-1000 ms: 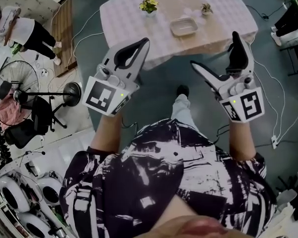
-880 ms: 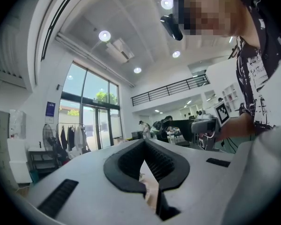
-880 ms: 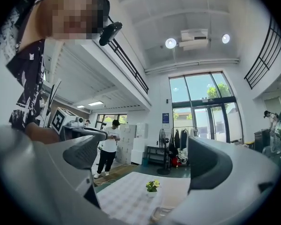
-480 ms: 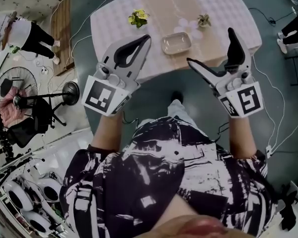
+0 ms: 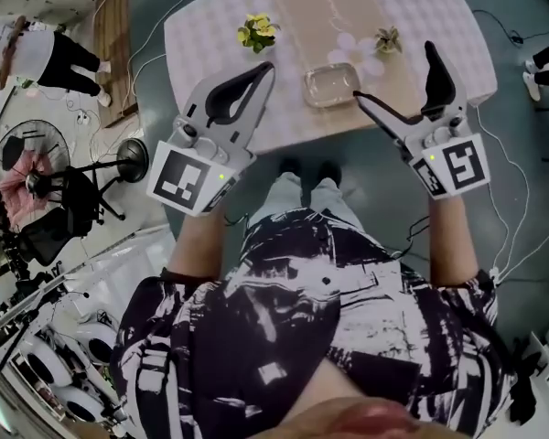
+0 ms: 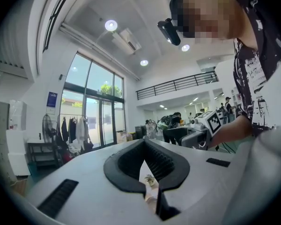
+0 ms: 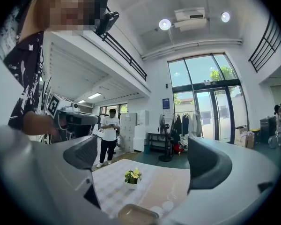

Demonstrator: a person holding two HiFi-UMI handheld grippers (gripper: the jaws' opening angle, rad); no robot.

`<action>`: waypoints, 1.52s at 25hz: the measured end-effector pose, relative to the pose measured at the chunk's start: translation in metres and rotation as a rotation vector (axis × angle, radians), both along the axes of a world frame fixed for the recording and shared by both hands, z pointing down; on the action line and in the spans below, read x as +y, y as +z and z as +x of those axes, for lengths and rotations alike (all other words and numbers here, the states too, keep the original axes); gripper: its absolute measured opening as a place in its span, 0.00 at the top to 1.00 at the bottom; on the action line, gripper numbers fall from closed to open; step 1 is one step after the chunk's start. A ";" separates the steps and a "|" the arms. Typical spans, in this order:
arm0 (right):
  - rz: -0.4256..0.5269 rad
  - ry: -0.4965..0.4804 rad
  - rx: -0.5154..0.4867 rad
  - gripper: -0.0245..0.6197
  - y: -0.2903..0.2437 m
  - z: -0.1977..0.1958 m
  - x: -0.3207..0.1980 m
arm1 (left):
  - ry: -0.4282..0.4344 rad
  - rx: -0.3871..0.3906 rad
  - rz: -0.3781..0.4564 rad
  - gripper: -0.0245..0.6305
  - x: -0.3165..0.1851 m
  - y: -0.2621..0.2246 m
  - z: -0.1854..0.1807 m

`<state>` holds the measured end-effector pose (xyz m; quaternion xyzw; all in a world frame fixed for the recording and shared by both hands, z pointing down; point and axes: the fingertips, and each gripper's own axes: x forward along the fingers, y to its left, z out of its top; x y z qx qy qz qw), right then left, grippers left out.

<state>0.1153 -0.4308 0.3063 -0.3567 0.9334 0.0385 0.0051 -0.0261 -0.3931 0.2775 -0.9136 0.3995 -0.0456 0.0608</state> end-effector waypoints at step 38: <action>-0.770 0.099 0.191 0.57 0.363 0.017 -0.119 | 0.047 0.060 -0.158 0.96 -0.089 0.068 -0.048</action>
